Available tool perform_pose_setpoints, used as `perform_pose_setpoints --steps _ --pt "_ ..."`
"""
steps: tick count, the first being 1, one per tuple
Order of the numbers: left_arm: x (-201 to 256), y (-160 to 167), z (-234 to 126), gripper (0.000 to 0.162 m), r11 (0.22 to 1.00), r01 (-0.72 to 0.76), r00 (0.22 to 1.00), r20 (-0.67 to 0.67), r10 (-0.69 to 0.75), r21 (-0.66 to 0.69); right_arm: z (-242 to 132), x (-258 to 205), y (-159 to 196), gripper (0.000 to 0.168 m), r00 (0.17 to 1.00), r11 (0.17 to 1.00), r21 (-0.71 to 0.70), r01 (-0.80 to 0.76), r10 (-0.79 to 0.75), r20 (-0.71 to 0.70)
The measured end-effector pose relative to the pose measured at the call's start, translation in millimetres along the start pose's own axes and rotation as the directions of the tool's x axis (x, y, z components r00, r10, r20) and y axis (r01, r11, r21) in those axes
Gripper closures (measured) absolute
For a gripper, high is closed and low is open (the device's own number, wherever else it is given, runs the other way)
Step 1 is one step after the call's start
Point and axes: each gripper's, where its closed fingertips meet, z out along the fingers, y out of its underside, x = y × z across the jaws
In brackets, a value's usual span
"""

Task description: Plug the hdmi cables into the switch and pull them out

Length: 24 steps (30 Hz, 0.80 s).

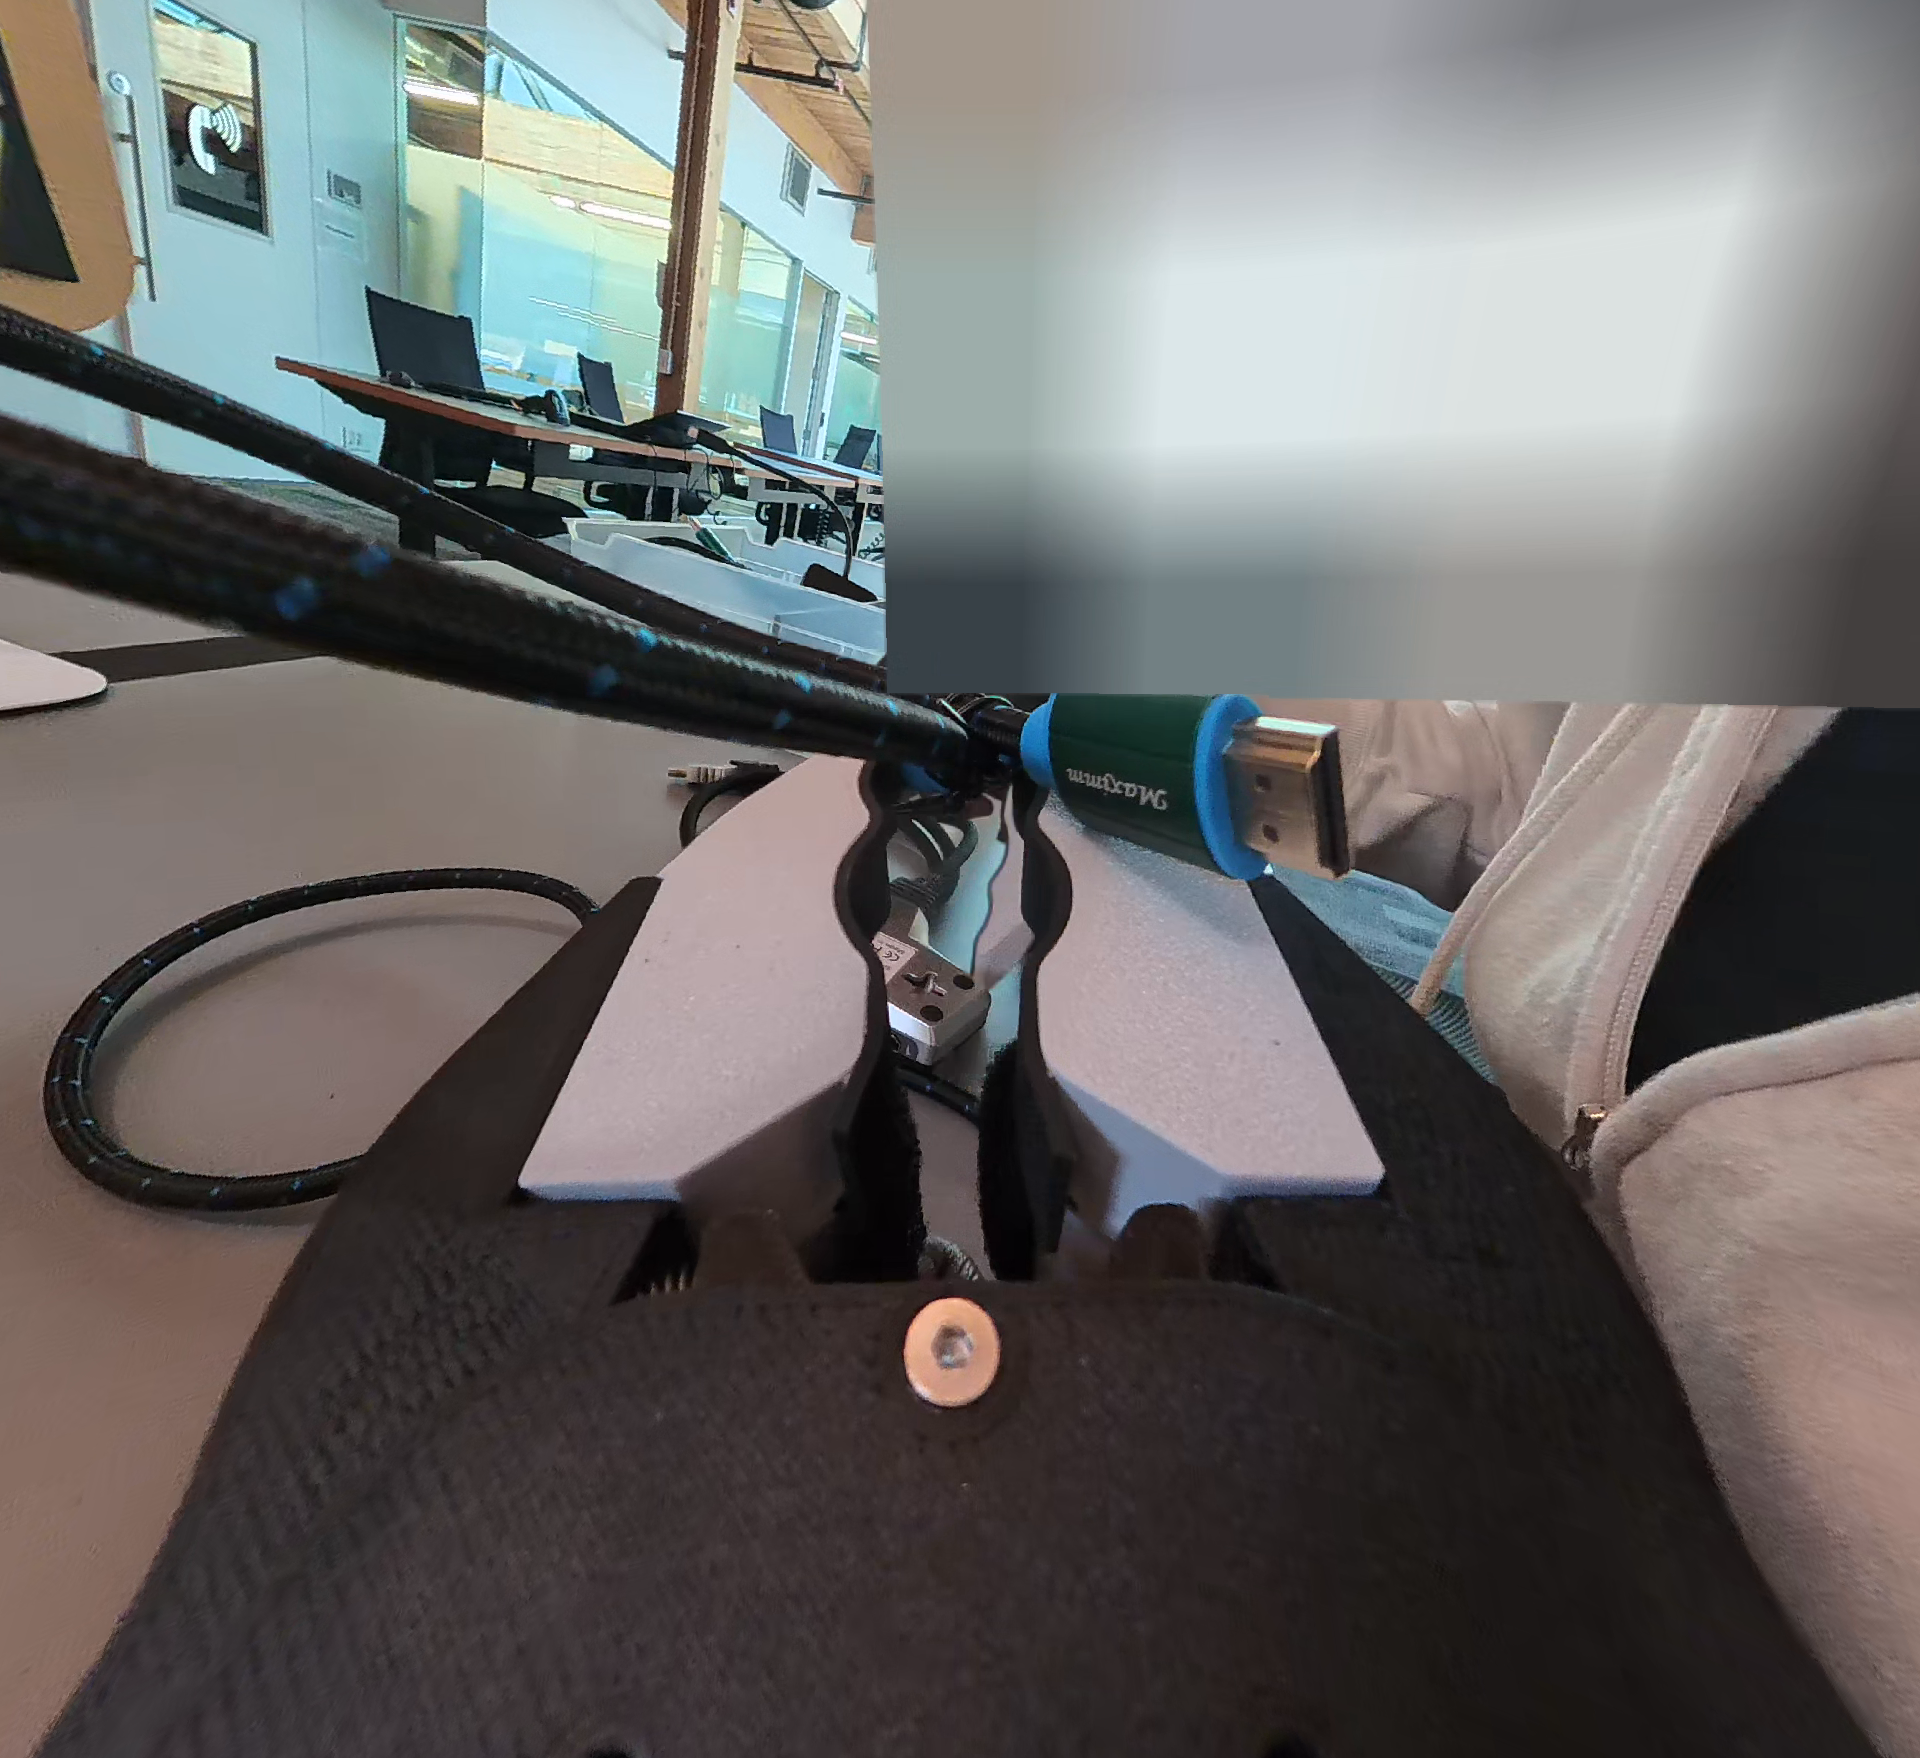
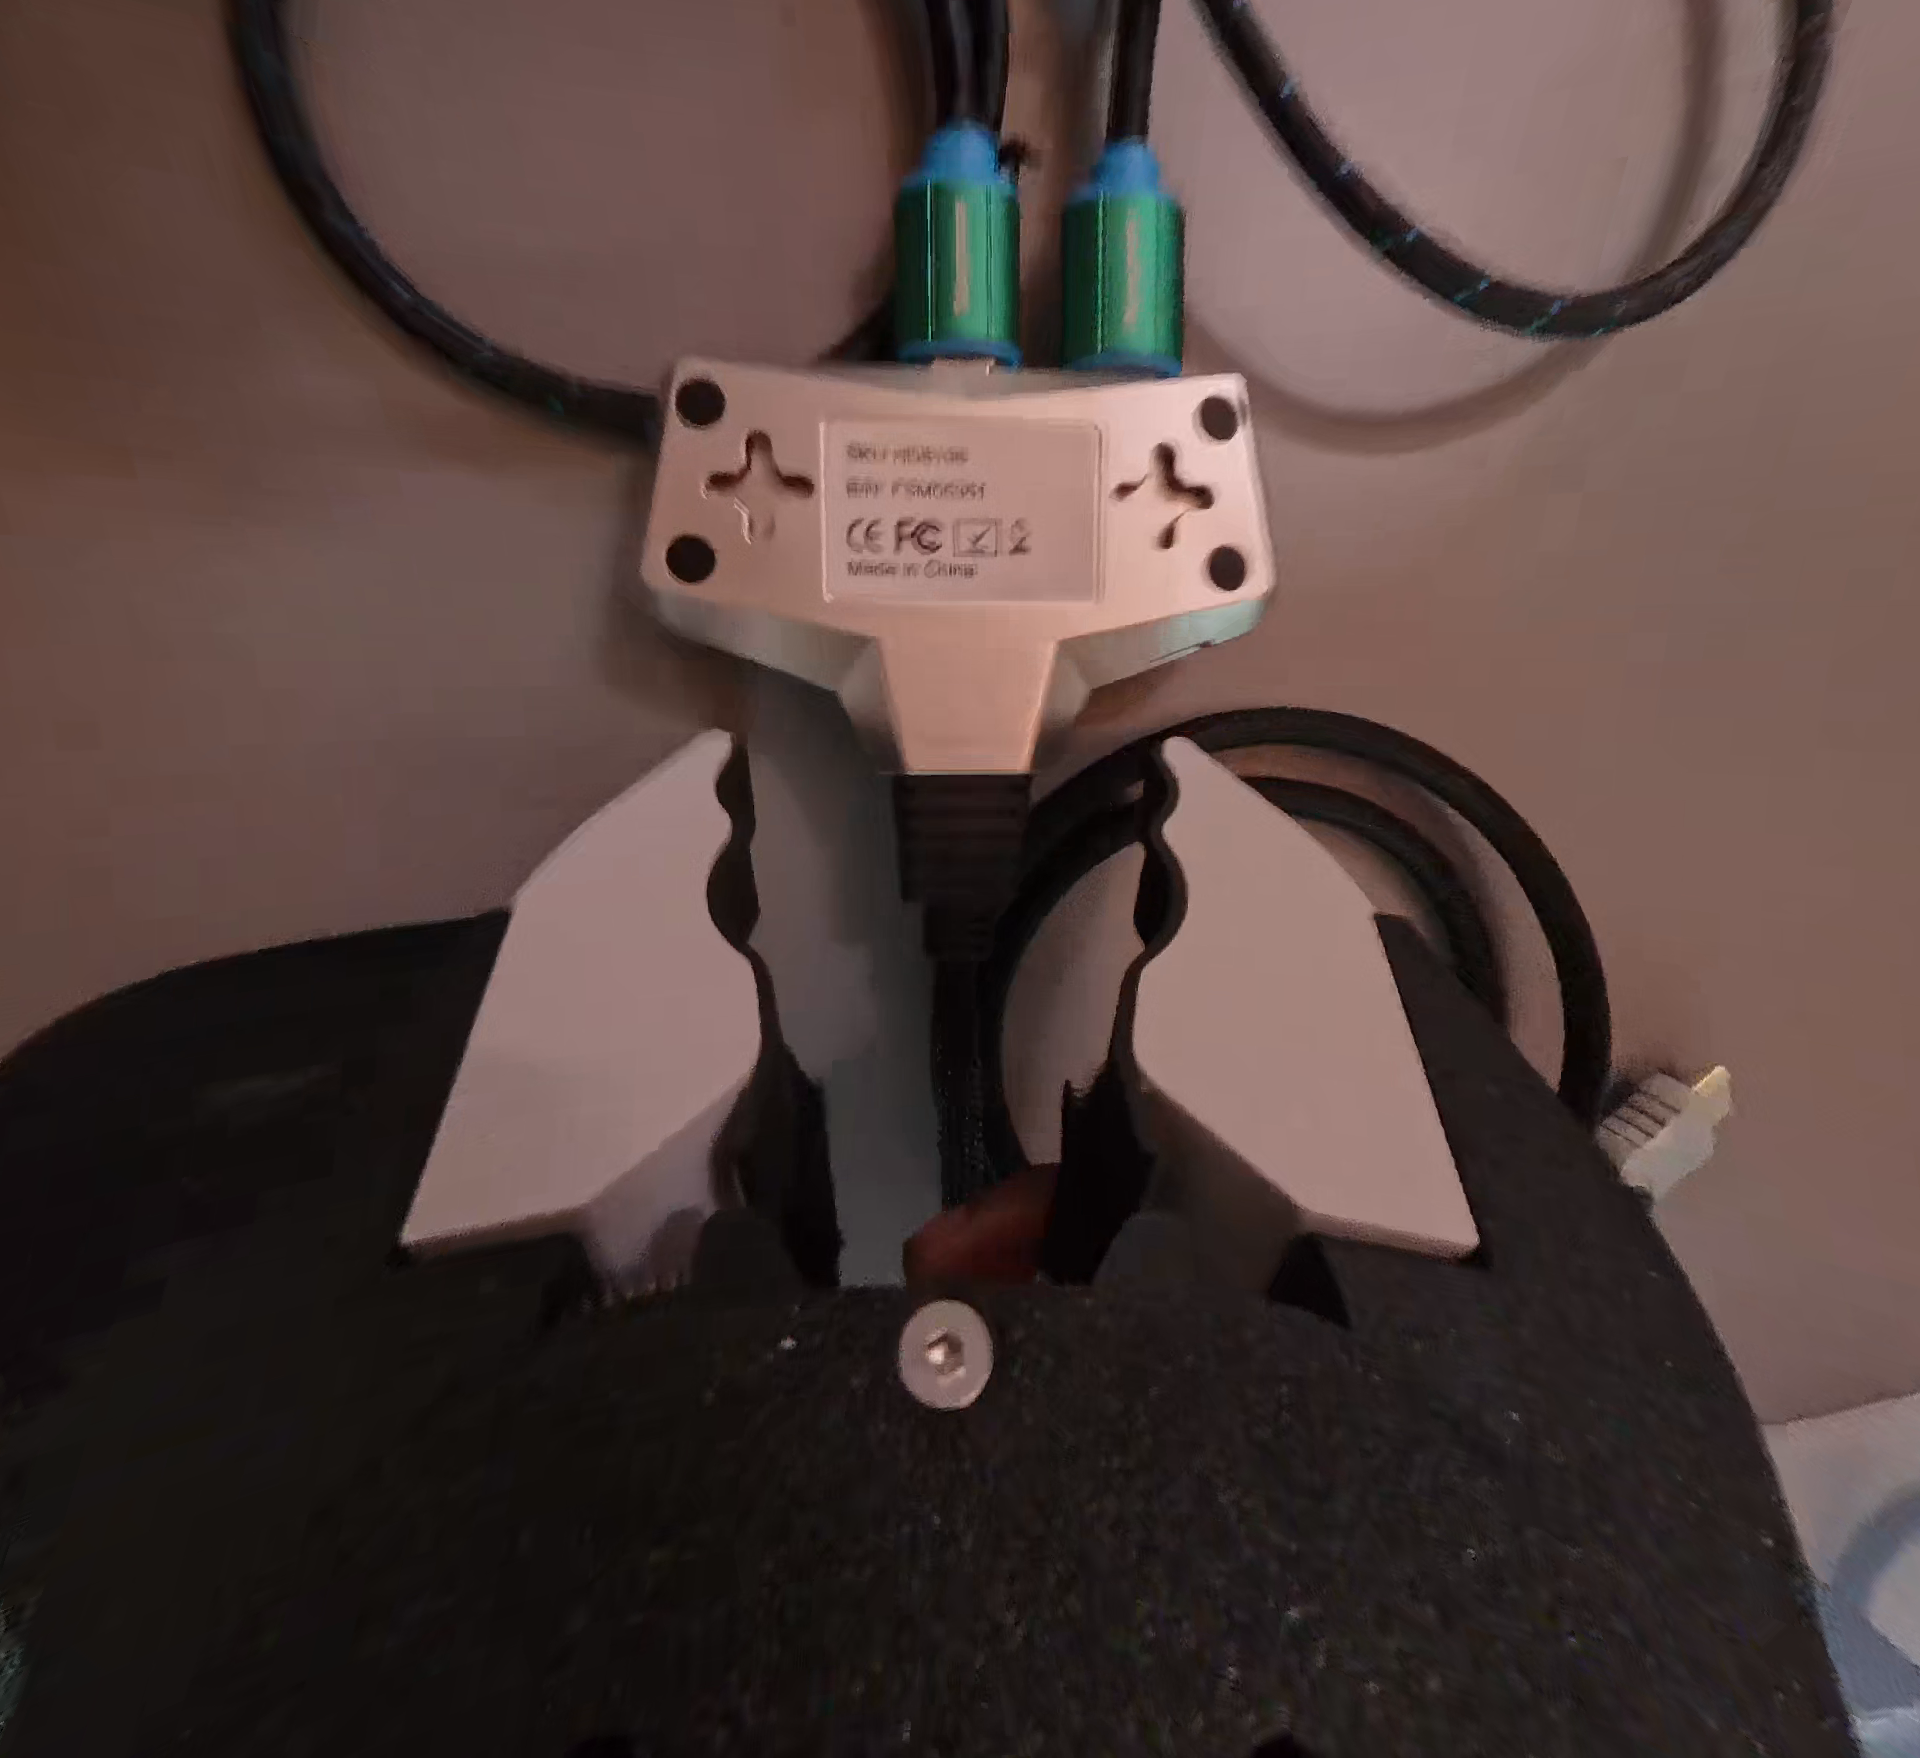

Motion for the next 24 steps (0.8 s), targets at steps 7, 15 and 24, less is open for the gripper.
perform_pose_setpoints --steps 7,15,24 --pt "1 5 2 0.141 0.999 -0.028 1.0 0.008 0.028 -0.039 4 1 -26 0.13 1.0 0.975 0.224 0.002 -0.009 0.029" --pt "-4 26 12 0.141 0.978 0.016 0.999 0.039 -0.008 -0.209 -24 6 -44 0.131 0.997 0.875 0.485 -0.018 -0.021 0.076" --pt "-6 30 18 0.142 0.975 -0.025 0.998 0.046 0.036 -0.223 -41 6 -51 0.133 0.991 0.761 0.649 -0.025 -0.065 0.114"
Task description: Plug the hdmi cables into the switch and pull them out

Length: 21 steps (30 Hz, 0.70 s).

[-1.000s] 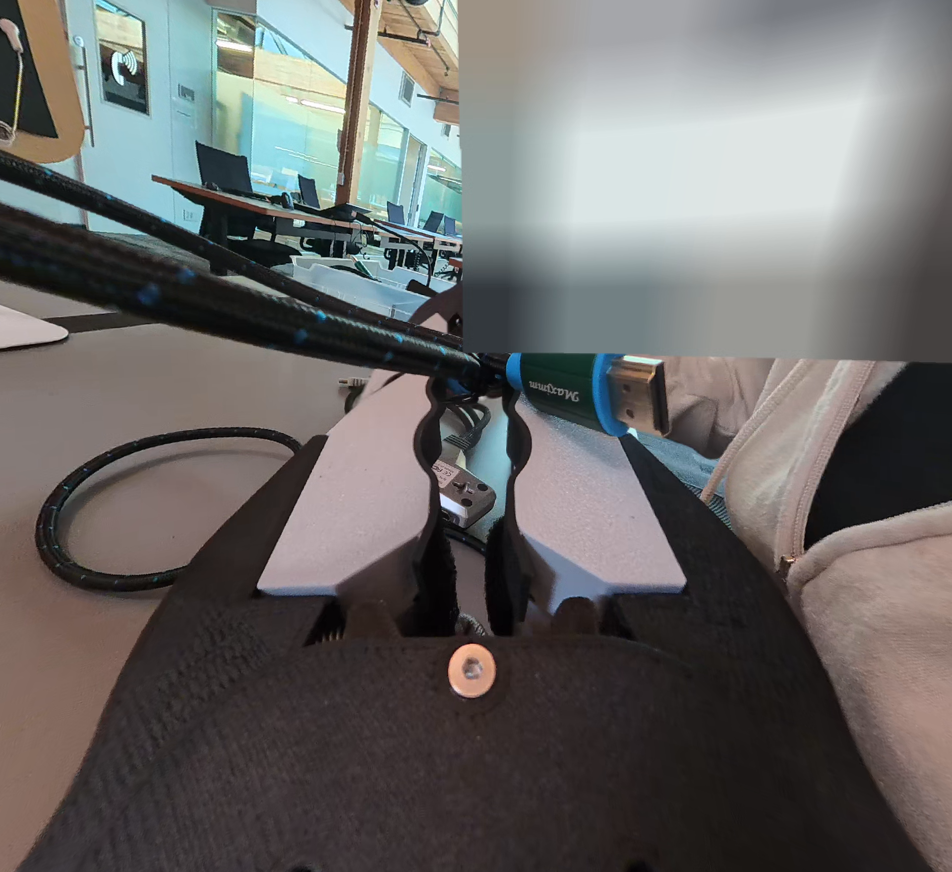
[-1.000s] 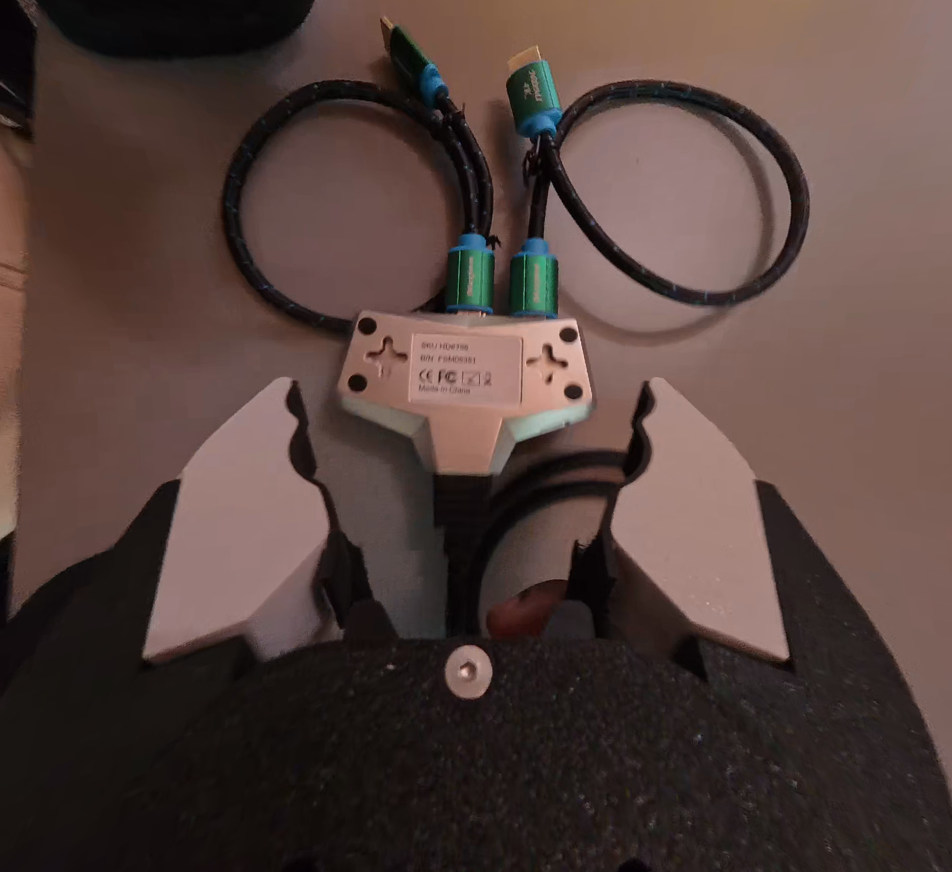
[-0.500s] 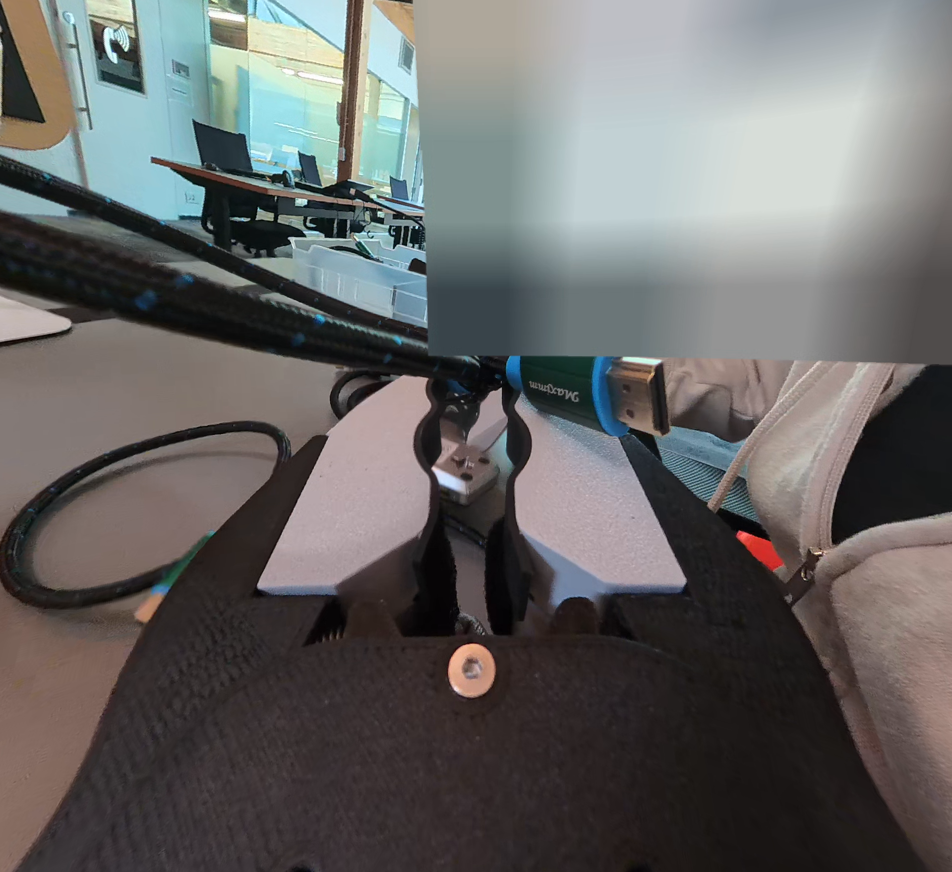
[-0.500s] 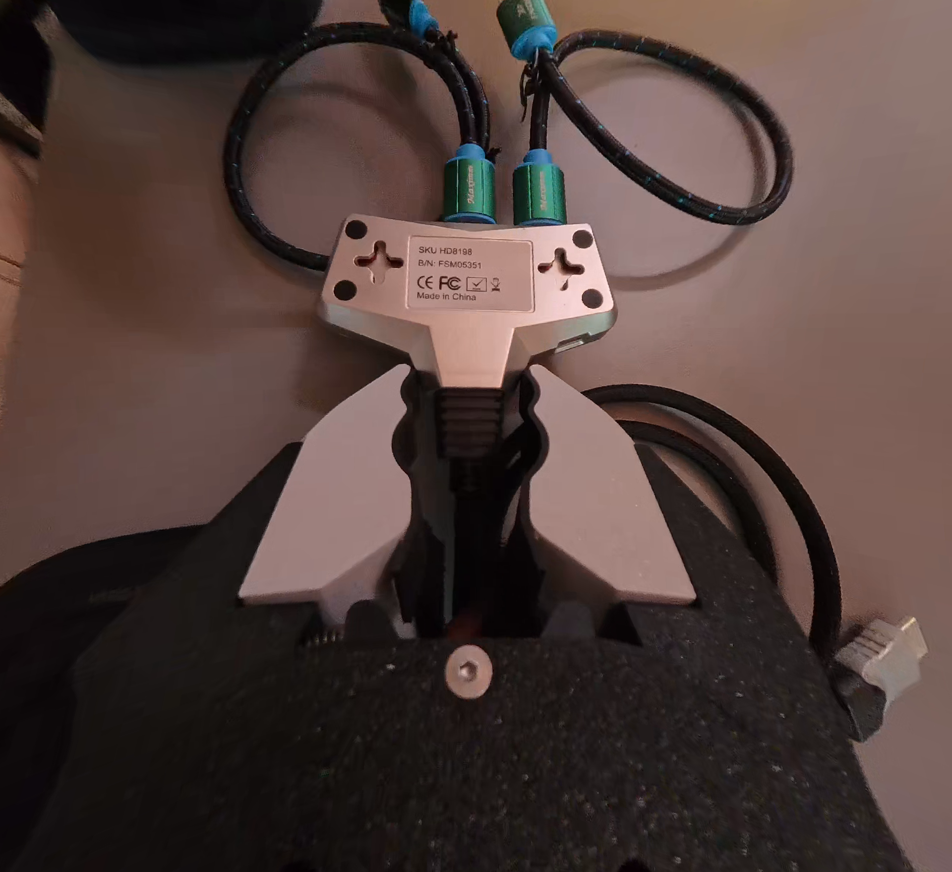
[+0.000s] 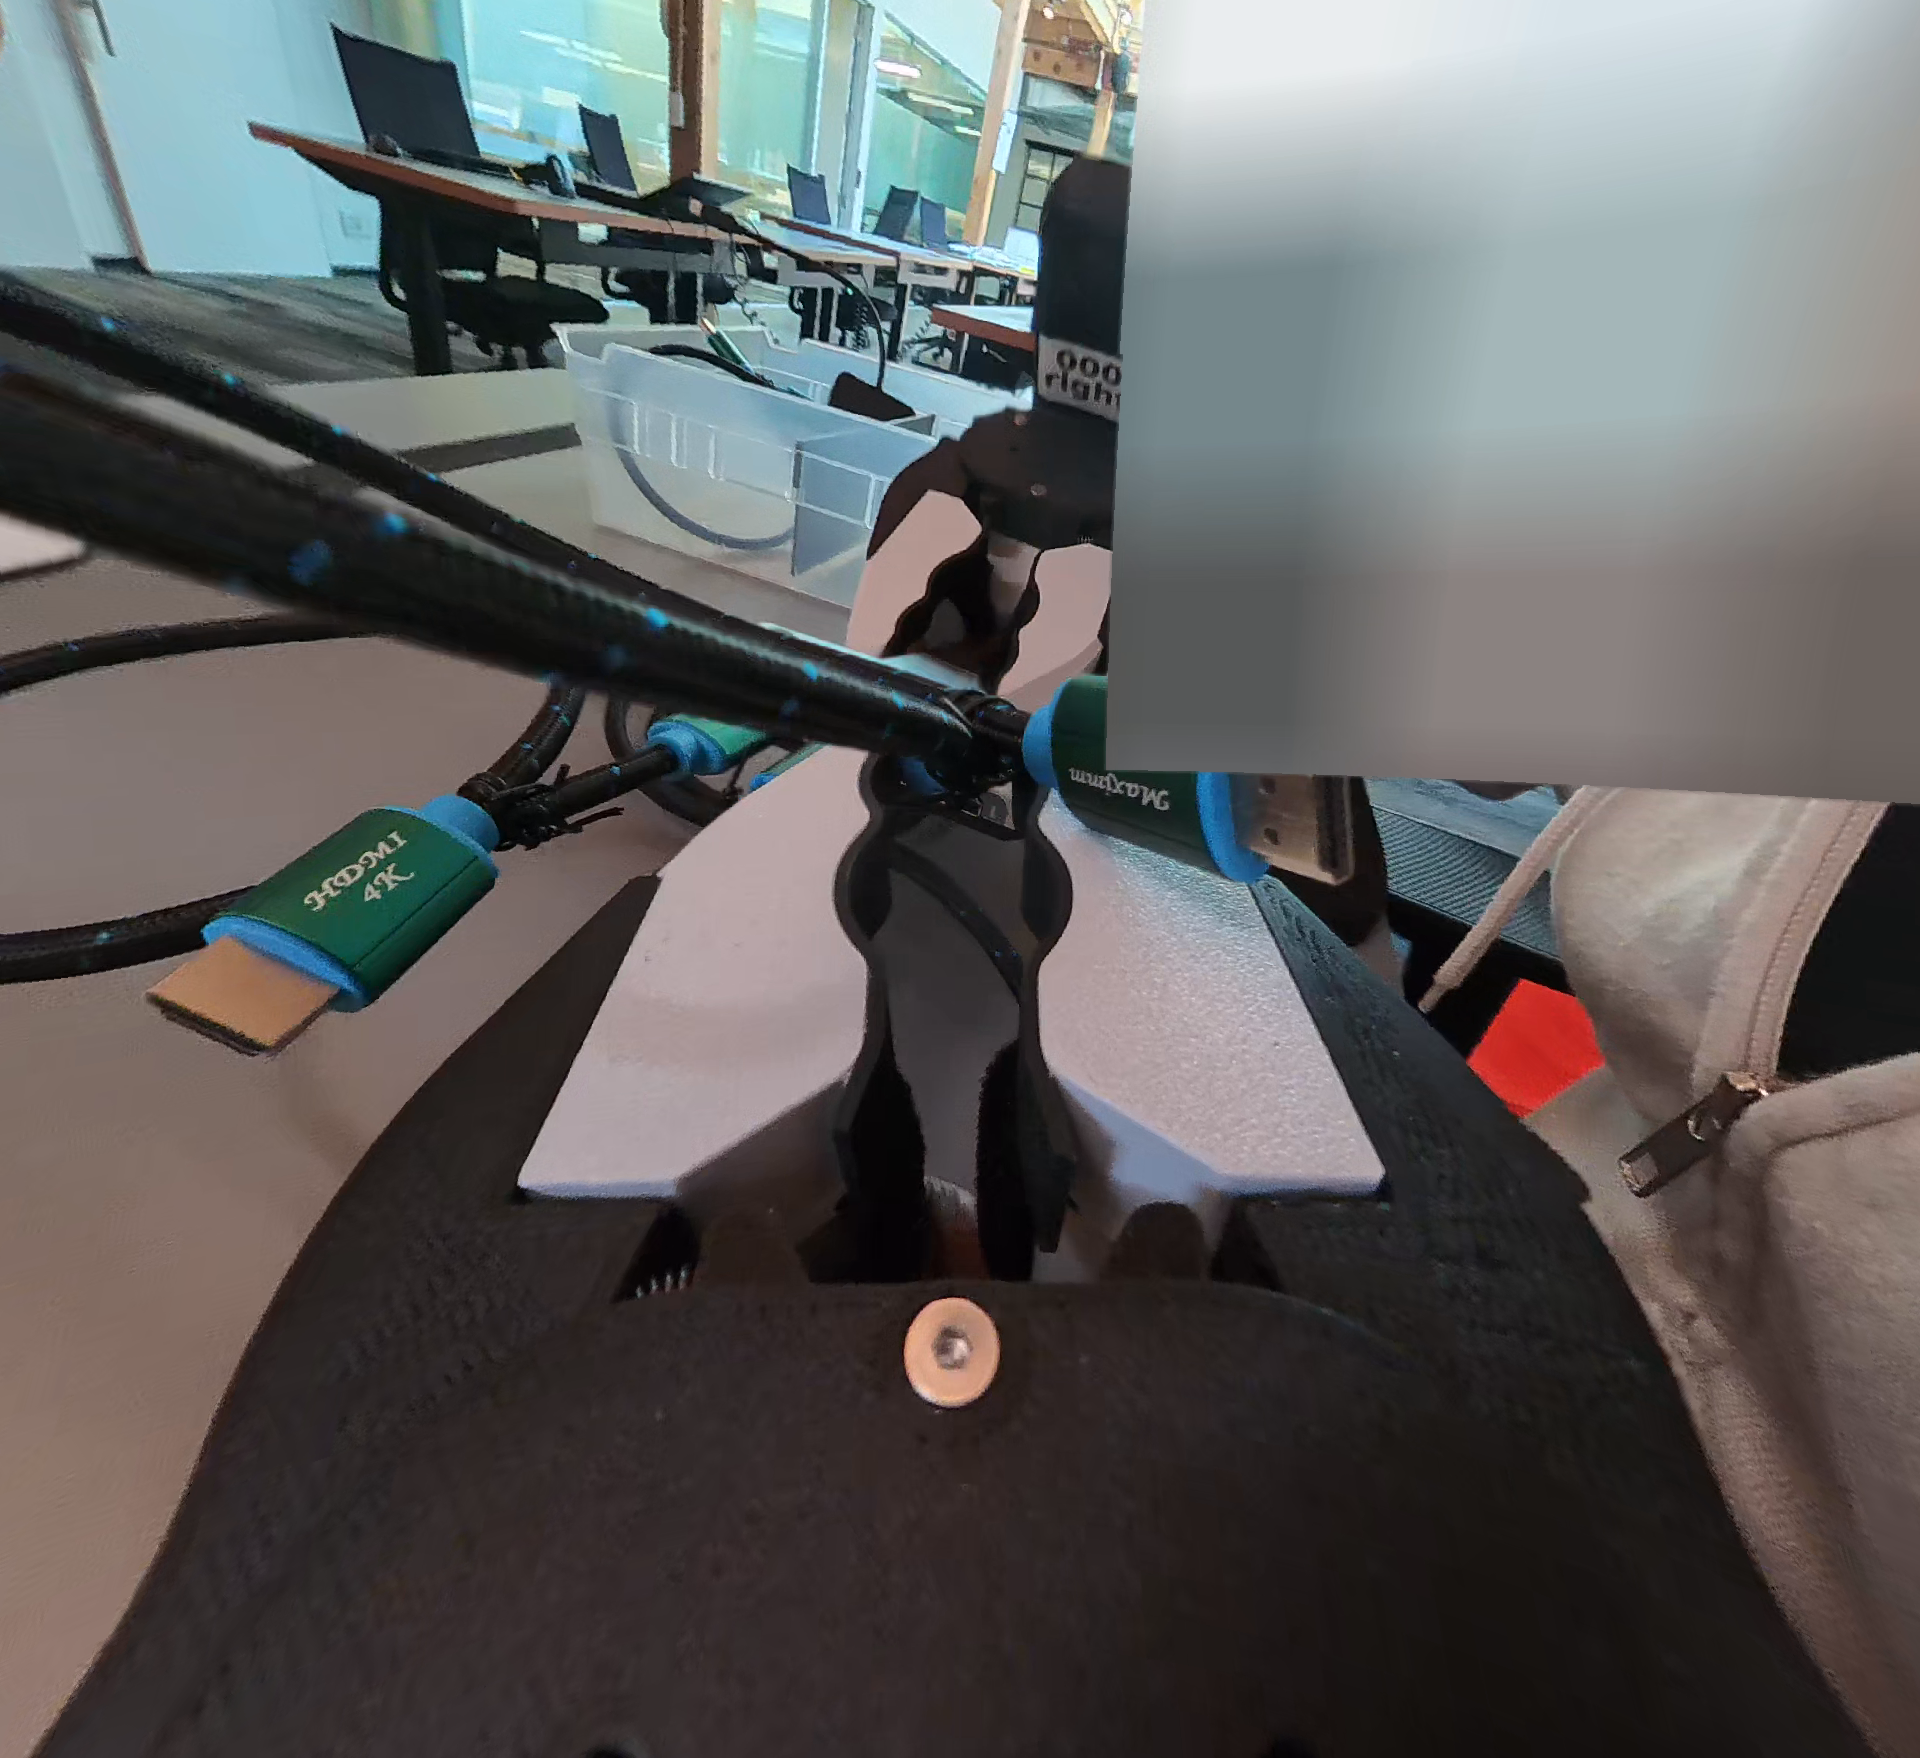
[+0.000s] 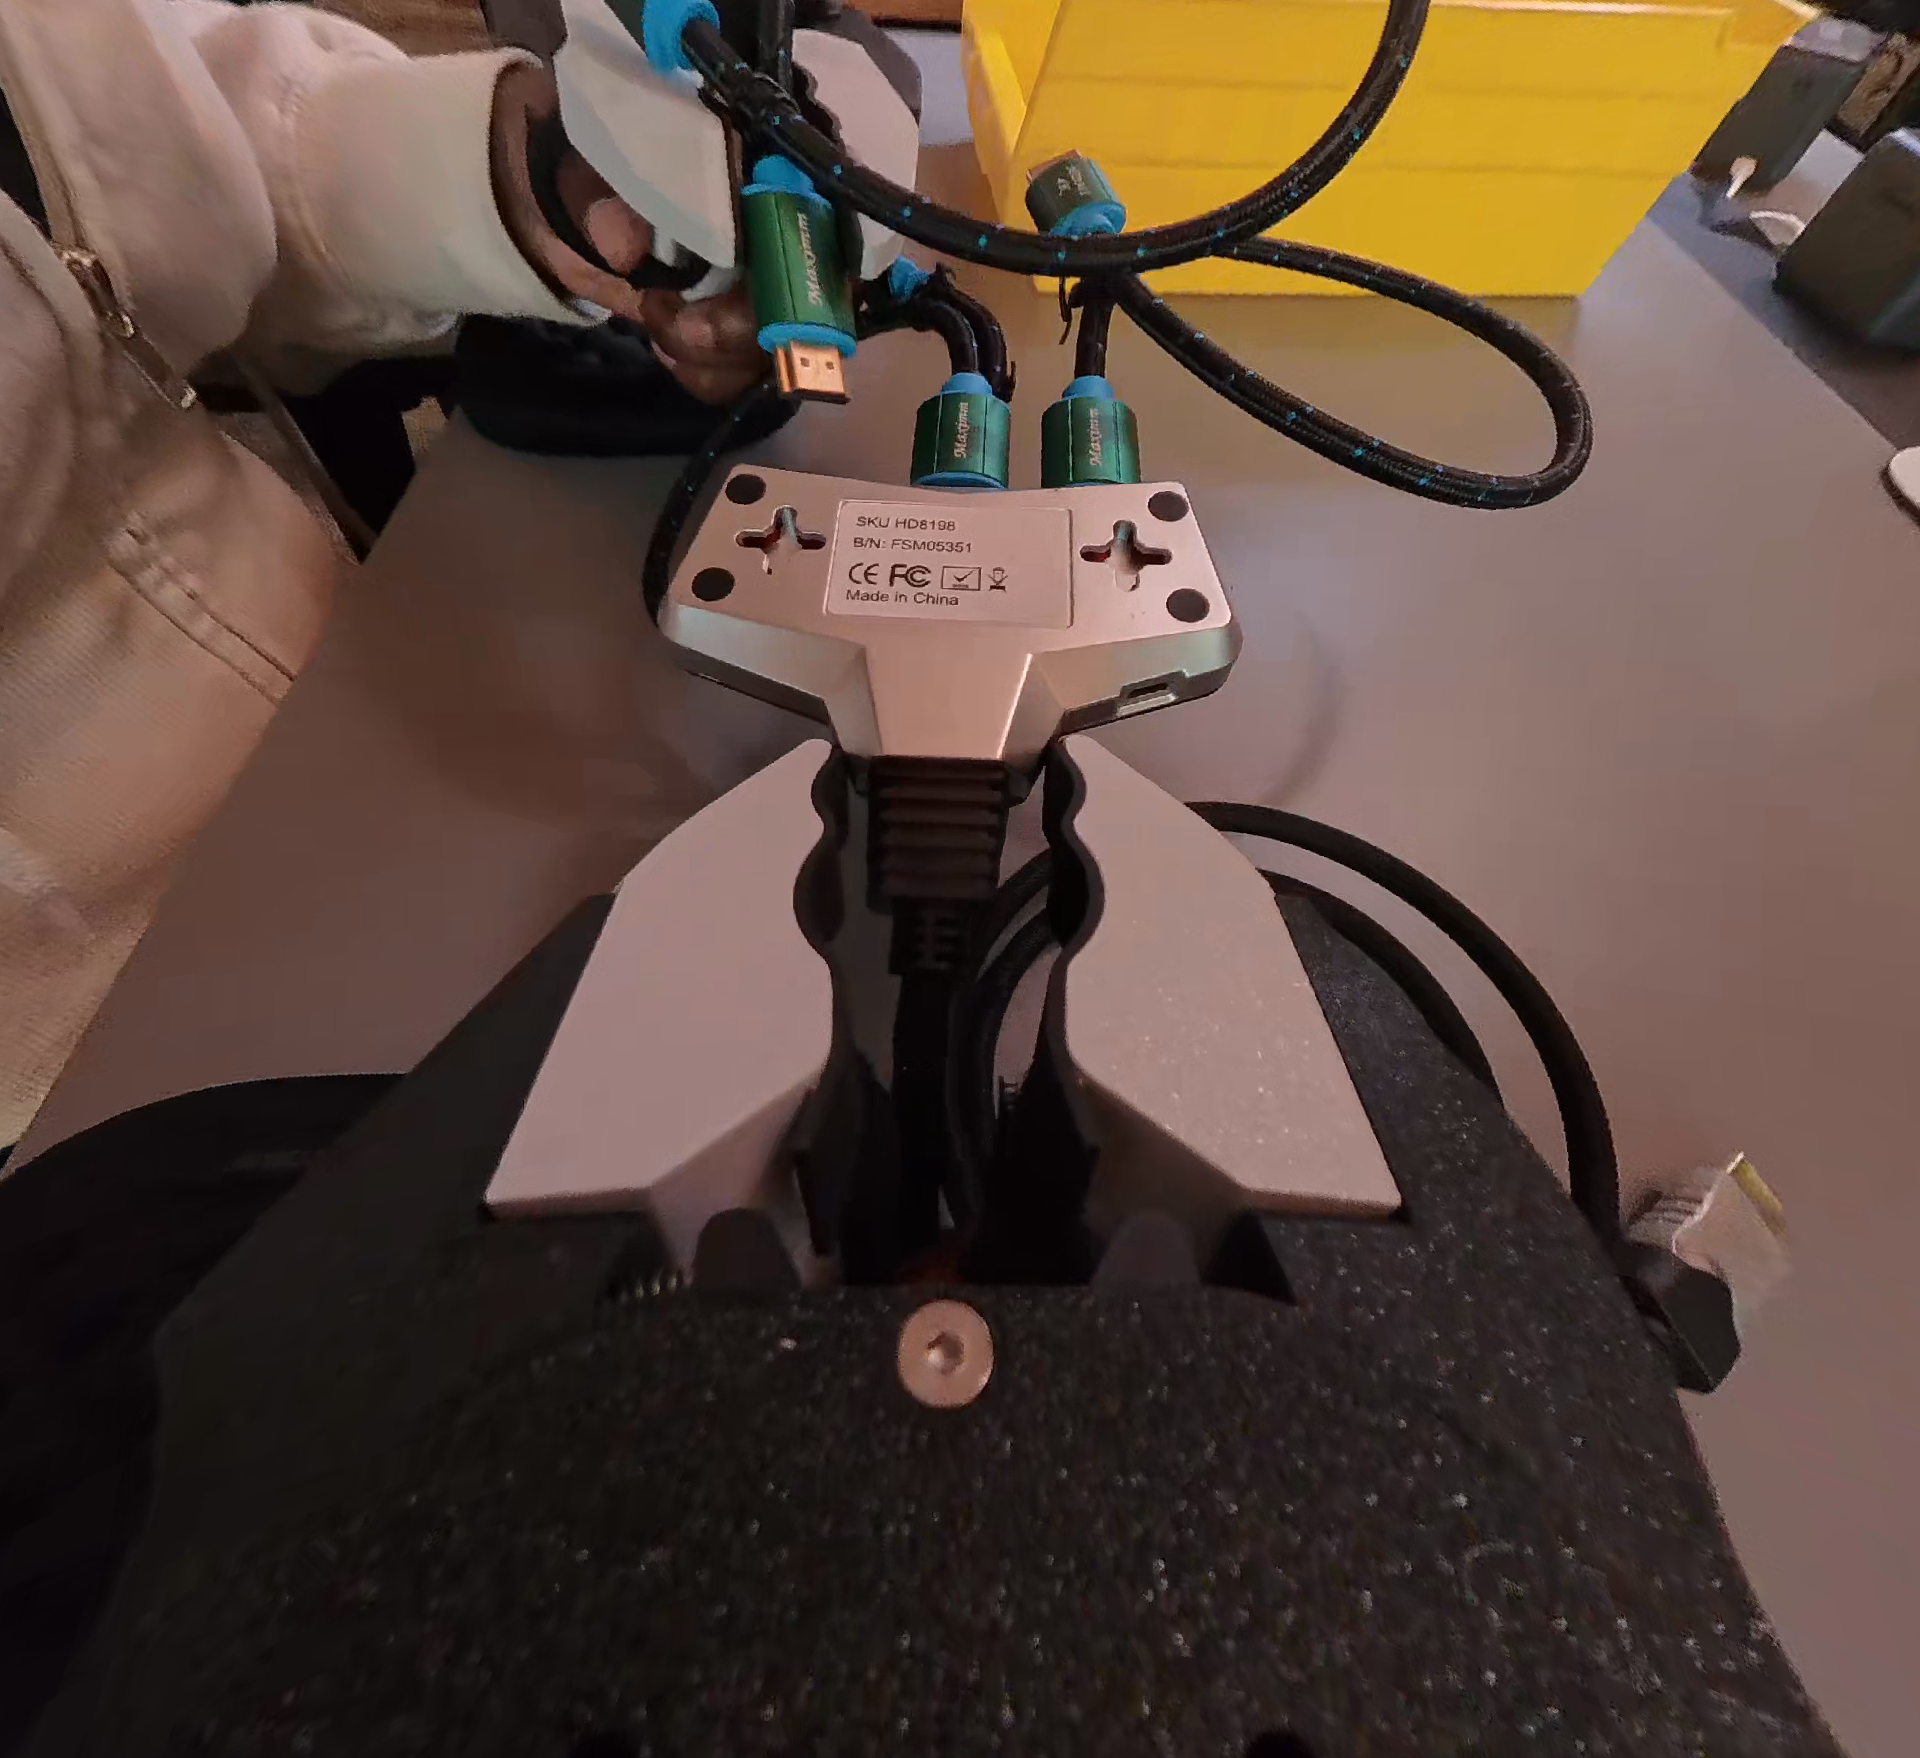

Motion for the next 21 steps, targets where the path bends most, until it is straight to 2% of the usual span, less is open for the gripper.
perform_pose_setpoints --steps 2,4,6,7,8,10,11,13,14,16,18,20,21 --pt "3 -10 -3 0.141 0.995 -0.092 0.996 0.0 0.092 0.046 -4 1 -5 0.133 1.0 0.998 0.057 -0.006 0.006 0.005" --pt "11 -33 -13 0.142 0.95 -0.27 0.962 -0.002 0.274 0.157 -11 4 -15 0.132 1.0 0.991 0.13 -0.02 0.019 0.009" --pt "10 -53 -20 0.142 0.916 -0.356 0.934 0.031 0.357 0.188 -13 10 -24 0.133 0.999 0.984 0.175 -0.032 0.034 -0.007" --pt "4 -51 -17 0.142 0.922 -0.371 0.929 0.047 0.368 0.114 -12 11 -26 0.133 0.999 0.985 0.171 -0.028 0.031 -0.016" --pt "-4 -39 -12 0.142 0.931 -0.365 0.928 0.064 0.366 -0.022 -9 12 -25 0.133 0.999 0.988 0.153 -0.016 0.021 -0.028" --pt "-23 0 -7 0.142 0.919 -0.235 0.945 0.147 0.293 -0.318 -1 13 -19 0.133 0.999 0.995 0.096 0.008 -0.003 -0.049" --pt "-28 9 -3 0.142 0.934 -0.141 0.954 0.208 0.217 -0.327 3 13 -15 0.133 0.999 0.997 0.077 0.006 -0.002 -0.053" --pt "-26 -2 4 0.142 0.995 0.049 0.968 0.25 -0.027 -0.082 3 13 -15 0.133 0.999 0.995 0.099 -0.01 0.014 -0.046" --pt "-26 -13 1 0.142 0.995 0.084 0.969 0.231 -0.094 0.054 -1 13 -17 0.133 0.999 0.993 0.117 -0.009 0.014 -0.042" --pt "-20 -31 -8 0.142 0.974 0.008 0.986 0.161 -0.045 0.225 -6 11 -24 0.133 0.999 0.984 0.178 -0.015 0.021 -0.03" --pt "-6 -36 -7 0.142 0.962 0.008 0.999 0.047 -0.022 0.273 -8 11 -32 0.133 1.0 0.972 0.233 -0.02 0.025 -0.017" --pt "2 -23 1 0.141 0.981 -0.048 0.999 0.009 0.048 0.188 -9 9 -35 0.134 1.0 0.969 0.246 -0.015 0.017 -0.006" --pt "1 -20 2 0.141 0.979 -0.084 0.996 0.011 0.083 0.188 -9 9 -35 0.134 1.0 0.968 0.249 -0.011 0.014 -0.008"
